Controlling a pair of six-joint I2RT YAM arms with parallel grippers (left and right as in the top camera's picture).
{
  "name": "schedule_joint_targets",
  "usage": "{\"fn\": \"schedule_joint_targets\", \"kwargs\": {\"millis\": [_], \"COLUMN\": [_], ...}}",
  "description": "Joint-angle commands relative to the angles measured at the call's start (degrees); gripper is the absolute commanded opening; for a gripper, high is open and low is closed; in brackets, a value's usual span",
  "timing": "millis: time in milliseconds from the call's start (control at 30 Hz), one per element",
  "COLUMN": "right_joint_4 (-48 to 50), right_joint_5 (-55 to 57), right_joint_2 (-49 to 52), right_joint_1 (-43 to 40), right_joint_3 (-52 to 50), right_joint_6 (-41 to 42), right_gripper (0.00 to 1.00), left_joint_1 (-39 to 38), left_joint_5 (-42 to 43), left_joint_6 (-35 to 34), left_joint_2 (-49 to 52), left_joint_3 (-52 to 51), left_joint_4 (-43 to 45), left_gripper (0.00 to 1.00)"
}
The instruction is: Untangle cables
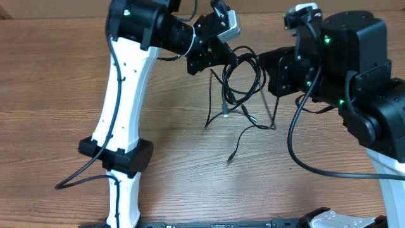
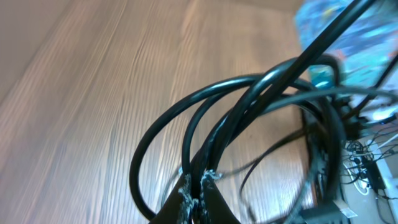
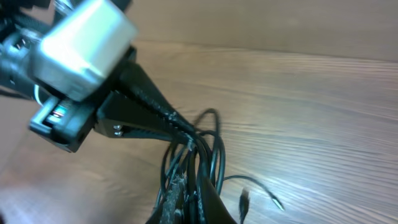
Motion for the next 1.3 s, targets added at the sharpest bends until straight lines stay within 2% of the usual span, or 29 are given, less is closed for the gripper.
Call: {"fn": "schedule_joint_targets", "kwargs": {"millis": [0, 167, 367, 467, 867, 1100, 1267], "right_joint_4": [0.8, 0.9, 1.7, 3.0, 7.5, 11.6, 17.7], "right_joint_5": [5.1, 4.9, 4.9, 4.6, -10.4, -11.7, -11.7], "right_joint_2": [-0.6, -0.6, -0.4, 0.3, 6.8, 7.9, 8.0], "right_joint_1": [-4.2, -12.1, -20.0, -24.0, -45.5, -51.3, -54.4], "right_joint_3": [1.5, 1.5, 1.5, 1.5, 1.5, 1.5, 1.5], "right_joint_6": [-0.1, -0.1, -0.1, -0.1, -0.1, 0.2, 4.2], "right_gripper": [0.04, 0.04, 0.04, 0.04, 0.04, 0.04, 0.04], "left_joint_1": [1.7, 6.2, 12.7, 16.3, 34.0, 46.9, 54.2], "left_joint_5": [-7.5, -9.4, -16.1, -16.6, -17.3, -17.2, -17.1], "left_joint_6": [-5.2, -7.6, -15.1, -16.8, -21.6, -26.4, -31.8], "left_joint_2": [0.1, -3.7, -6.5, -8.6, -19.6, -23.8, -25.8], "left_joint_3": [0.5, 0.5, 0.5, 0.5, 0.5, 0.5, 0.5], "left_joint_4": [-0.3, -0.3, -0.3, -0.3, -0.3, -0.3, -0.3], "left_gripper": [0.04, 0.04, 0.04, 0.04, 0.04, 0.04, 0.04]}}
